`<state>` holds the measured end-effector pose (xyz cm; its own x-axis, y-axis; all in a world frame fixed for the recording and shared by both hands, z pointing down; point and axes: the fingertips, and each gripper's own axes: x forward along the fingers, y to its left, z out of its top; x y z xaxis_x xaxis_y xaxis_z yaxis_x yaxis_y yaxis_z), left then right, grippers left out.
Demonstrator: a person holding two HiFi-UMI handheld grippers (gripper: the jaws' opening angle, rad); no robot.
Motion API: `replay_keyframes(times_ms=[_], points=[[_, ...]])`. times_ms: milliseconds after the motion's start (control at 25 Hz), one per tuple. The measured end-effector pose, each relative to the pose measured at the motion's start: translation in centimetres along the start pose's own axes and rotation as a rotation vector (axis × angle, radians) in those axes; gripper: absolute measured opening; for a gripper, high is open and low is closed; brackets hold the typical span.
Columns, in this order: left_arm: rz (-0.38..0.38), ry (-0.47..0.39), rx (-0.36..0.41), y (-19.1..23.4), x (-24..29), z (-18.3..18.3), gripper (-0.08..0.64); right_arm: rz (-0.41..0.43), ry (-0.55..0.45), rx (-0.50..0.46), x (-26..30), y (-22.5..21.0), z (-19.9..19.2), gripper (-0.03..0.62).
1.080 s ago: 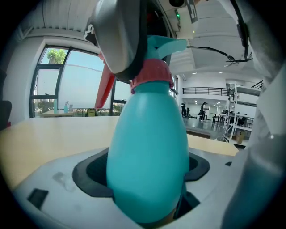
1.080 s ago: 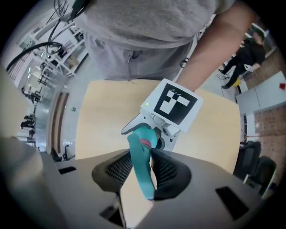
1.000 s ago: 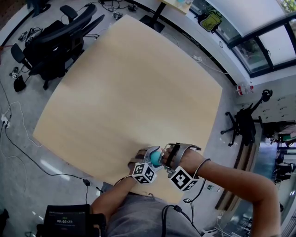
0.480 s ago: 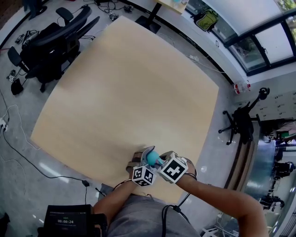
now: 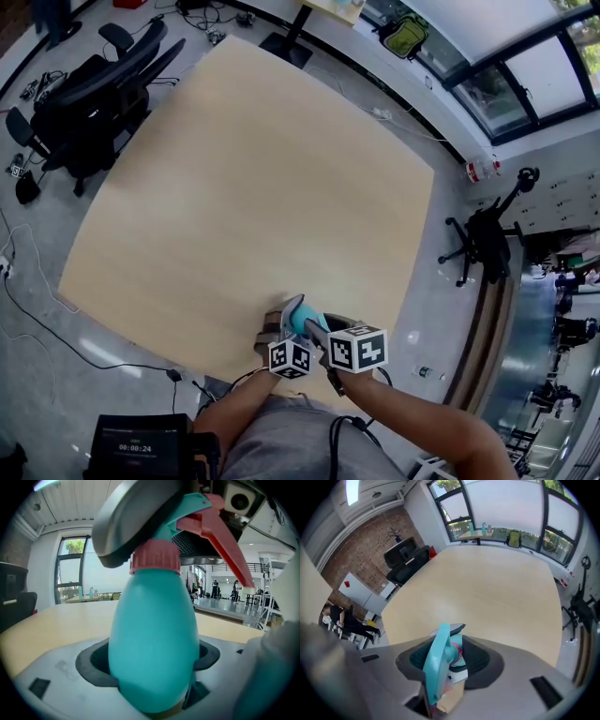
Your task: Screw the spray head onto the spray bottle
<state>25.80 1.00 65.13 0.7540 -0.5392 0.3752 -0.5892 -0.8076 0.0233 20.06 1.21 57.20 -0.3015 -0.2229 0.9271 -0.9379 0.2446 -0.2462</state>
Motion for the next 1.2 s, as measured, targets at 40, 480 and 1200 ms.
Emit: replay_keyframes(times_ms=[40, 480, 1200], points=[[-0.001, -0.001, 0.000, -0.1, 0.1, -0.1, 0.394, 0.011, -0.001, -0.025, 0.0, 0.0, 0.0, 0.141], [-0.131, -0.078, 0.046, 0.3, 0.3, 0.6, 0.466, 0.112, -0.080, -0.077, -1.1, 0.0, 0.7, 0.227], [-0.141, -0.045, 0.114, 4.7, -12.1, -0.1, 0.469, 0.224, -0.433, 0.167, -7.9, -0.6, 4.0, 0.227]])
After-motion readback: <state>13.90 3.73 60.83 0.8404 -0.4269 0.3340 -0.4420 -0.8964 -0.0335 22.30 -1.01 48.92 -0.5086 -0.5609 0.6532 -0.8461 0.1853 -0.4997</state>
